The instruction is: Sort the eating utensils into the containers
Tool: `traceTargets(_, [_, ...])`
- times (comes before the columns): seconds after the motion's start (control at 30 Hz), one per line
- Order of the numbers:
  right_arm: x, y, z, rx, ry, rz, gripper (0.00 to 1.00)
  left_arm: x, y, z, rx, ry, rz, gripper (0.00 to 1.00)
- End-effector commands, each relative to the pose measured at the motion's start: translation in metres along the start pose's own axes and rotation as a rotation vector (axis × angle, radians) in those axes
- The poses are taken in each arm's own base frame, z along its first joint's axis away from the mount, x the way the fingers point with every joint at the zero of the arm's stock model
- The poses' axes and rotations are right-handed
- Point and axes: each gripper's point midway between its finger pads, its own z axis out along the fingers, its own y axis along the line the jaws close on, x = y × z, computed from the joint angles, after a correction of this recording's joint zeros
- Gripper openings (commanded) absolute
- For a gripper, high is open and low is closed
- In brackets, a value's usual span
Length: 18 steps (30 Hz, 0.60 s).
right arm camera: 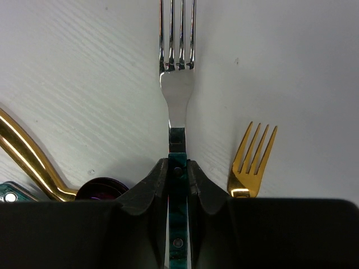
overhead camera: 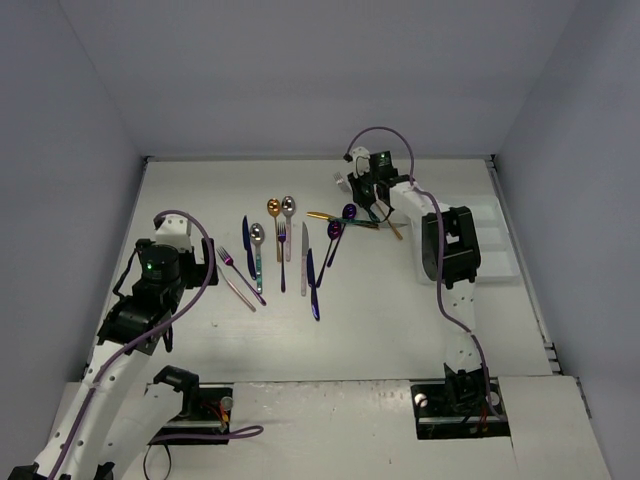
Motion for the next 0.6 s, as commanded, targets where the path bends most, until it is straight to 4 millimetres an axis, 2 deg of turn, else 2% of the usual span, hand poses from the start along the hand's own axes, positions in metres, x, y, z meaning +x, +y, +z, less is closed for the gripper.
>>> traceTargets(0.0, [-0.098,-0.013,-0.041,0.079,-0.216,-0.041,0.00,-0.019,-0.003,0.001,0.014,-0.073,-0.012,0.92])
traceTargets(0.07, [-0.121,-0.019,-0.058,0.116,-0.264,-0.019,0.00,-0.020,-0.003,0.000,0.014,-0.078,-0.014,0.92])
traceTargets(0.2, [-0.165,-0.037,-0.112,0.245,-0.372,0.081,0.00,-0.019,0.000,-0.001,0.003,-0.080,-0.013,0.92])
traceTargets(0.27, [-0.175,-0.047,-0.139,0.318,-0.420,0.166,0.00,-0.019,0.002,-0.001,-0.008,-0.079,-0.017,0.92])
traceTargets(0.3, [-0.165,-0.056,-0.144,0.379,-0.411,0.230,0.00,-0.019,0.002,-0.002,-0.010,-0.079,-0.017,0.92])
traceTargets(0.37, [-0.170,-0.066,-0.174,0.453,-0.464,0.332,0.00,-0.019,0.002,-0.002,-0.009,-0.082,-0.021,0.92])
traceTargets(0.43, [-0.145,-0.079,-0.191,0.558,-0.459,0.452,0.00,-0.019,0.002,-0.003,-0.009,-0.084,-0.023,0.92])
traceTargets(0.47, [-0.153,-0.080,-0.204,0.555,-0.501,0.500,0.00,-0.020,0.002,-0.004,-0.007,-0.087,-0.026,0.92])
traceTargets(0.53, [-0.129,-0.093,-0.227,0.634,-0.547,0.695,0.00,-0.019,0.002,-0.004,-0.007,-0.087,-0.027,0.92])
traceTargets(0.57, [-0.112,-0.097,-0.228,0.660,-0.547,0.765,0.00,-0.019,0.002,-0.004,-0.007,-0.086,-0.028,0.92])
